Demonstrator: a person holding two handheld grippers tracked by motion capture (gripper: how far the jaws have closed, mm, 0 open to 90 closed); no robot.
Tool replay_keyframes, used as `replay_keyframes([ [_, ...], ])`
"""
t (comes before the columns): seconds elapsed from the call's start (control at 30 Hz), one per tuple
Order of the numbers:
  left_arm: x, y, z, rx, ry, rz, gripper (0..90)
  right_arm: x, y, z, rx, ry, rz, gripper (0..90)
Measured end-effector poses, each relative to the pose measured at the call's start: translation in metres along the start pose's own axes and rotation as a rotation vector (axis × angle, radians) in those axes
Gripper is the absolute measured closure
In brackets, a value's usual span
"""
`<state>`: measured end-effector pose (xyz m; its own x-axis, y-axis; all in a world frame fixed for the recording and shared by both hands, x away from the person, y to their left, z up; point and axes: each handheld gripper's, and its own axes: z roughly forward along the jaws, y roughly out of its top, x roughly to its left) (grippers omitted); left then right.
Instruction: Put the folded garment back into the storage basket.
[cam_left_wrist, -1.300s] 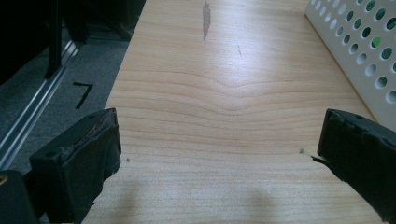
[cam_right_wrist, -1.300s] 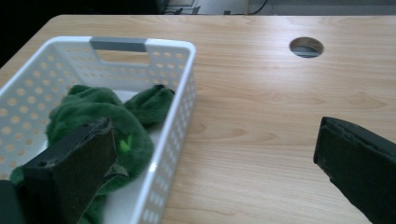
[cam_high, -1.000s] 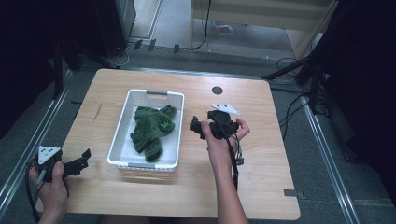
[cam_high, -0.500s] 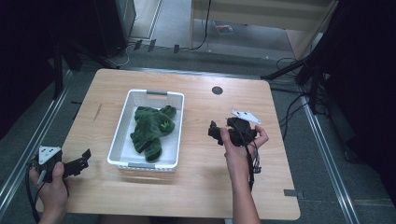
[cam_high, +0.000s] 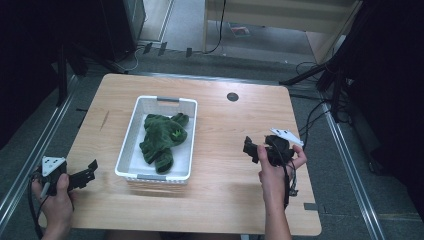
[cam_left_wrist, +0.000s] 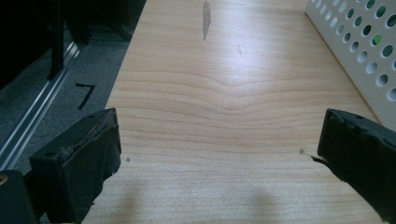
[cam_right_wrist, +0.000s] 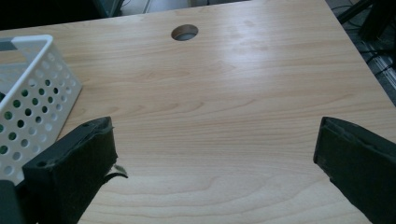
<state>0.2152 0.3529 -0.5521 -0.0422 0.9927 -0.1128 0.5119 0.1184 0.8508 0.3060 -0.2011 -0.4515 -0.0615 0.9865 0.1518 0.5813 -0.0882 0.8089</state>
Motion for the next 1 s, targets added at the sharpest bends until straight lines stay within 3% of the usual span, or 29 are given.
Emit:
replay_keyframes([
  [0.43, -0.001, 0.0, 0.0, 0.003, 0.002, 0.01, 0.6, -0.045, -0.024, -0.003, 0.008, -0.055, 0.015, 0.0],
  [1.0, 0.001, 0.0, -0.001, 0.004, -0.006, -0.007, 0.6, -0.1, -0.081, -0.007, 0.022, -0.105, 0.07, 0.0],
])
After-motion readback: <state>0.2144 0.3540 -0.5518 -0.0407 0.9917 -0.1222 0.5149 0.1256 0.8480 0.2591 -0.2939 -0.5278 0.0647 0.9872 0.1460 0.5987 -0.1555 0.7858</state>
